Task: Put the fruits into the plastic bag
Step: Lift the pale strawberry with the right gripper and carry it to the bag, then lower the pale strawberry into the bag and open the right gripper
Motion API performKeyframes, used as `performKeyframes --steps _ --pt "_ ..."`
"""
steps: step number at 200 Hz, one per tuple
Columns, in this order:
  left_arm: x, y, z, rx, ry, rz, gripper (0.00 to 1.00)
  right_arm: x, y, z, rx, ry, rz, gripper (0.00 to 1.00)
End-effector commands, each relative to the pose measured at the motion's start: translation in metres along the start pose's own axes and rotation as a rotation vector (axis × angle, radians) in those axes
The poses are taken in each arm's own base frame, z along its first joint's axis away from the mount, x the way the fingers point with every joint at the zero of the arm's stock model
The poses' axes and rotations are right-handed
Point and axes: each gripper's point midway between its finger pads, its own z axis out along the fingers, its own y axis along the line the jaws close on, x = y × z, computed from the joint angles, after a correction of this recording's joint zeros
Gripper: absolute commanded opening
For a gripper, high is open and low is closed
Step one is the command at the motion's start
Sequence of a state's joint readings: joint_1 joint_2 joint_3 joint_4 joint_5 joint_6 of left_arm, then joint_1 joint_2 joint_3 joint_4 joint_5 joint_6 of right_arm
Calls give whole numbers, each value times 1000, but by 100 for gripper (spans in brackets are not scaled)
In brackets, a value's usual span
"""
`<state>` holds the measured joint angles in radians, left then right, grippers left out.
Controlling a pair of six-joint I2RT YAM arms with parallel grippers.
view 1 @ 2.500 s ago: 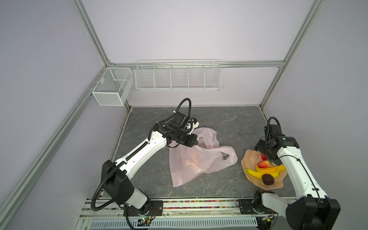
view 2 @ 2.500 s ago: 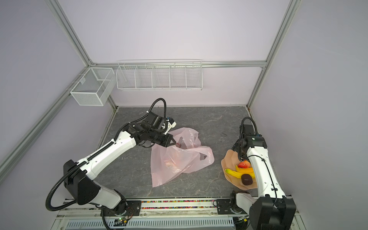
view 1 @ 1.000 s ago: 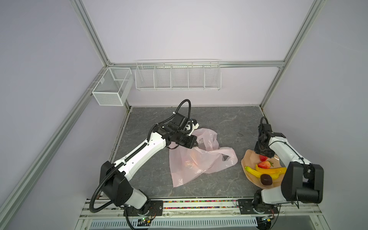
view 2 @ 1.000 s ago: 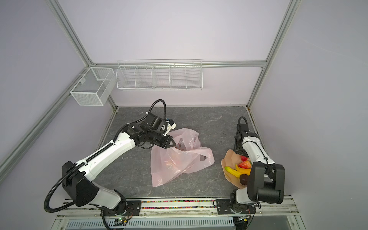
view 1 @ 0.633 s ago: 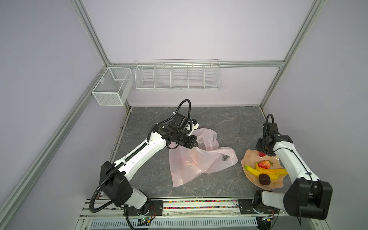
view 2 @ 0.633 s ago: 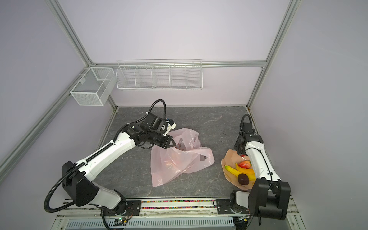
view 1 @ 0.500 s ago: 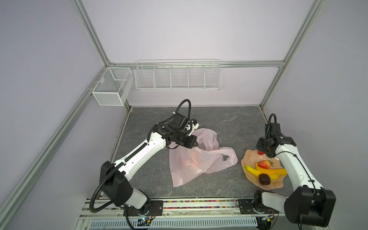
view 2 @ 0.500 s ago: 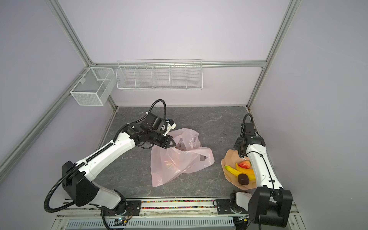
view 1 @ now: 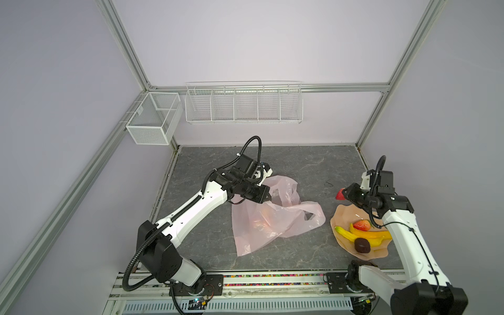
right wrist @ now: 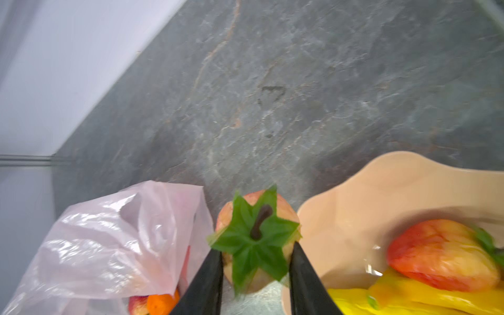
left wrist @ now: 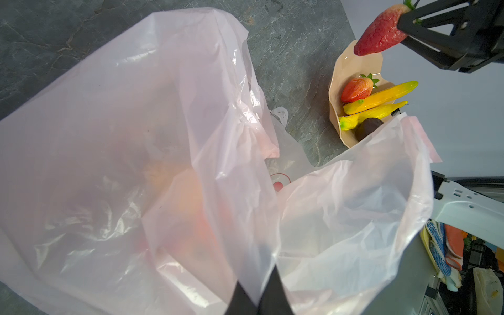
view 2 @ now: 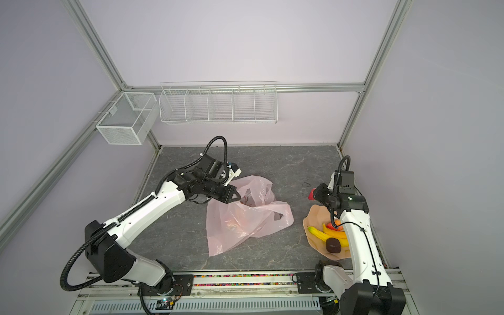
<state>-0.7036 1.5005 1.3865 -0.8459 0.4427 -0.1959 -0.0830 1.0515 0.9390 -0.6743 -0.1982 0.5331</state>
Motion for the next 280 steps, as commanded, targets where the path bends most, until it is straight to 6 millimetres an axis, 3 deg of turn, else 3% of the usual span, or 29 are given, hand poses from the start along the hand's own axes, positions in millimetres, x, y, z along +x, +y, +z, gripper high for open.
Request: performKeyframes --steps 1,33,78,103,173,216,280 --pt "-2 -3 -3 -3 -7 33 0 11 47 3 -234 48 24 36" --pt "-2 -2 -2 -4 -5 31 0 31 88 11 -365 125 -10 35" --pt "-4 0 -2 -20 -5 19 0 68 128 15 -457 235 -74 35" --pt "-4 3 -2 -38 -7 13 0 101 128 23 -456 317 -86 34" --pt "-10 7 -1 -62 -12 -1 0 165 140 36 -487 429 -96 34" --pt "-15 6 0 -58 -12 -1 0 200 163 51 -515 490 -127 33" --pt "-21 -1 -4 -41 -30 -2 0 245 203 95 -524 608 -150 33"
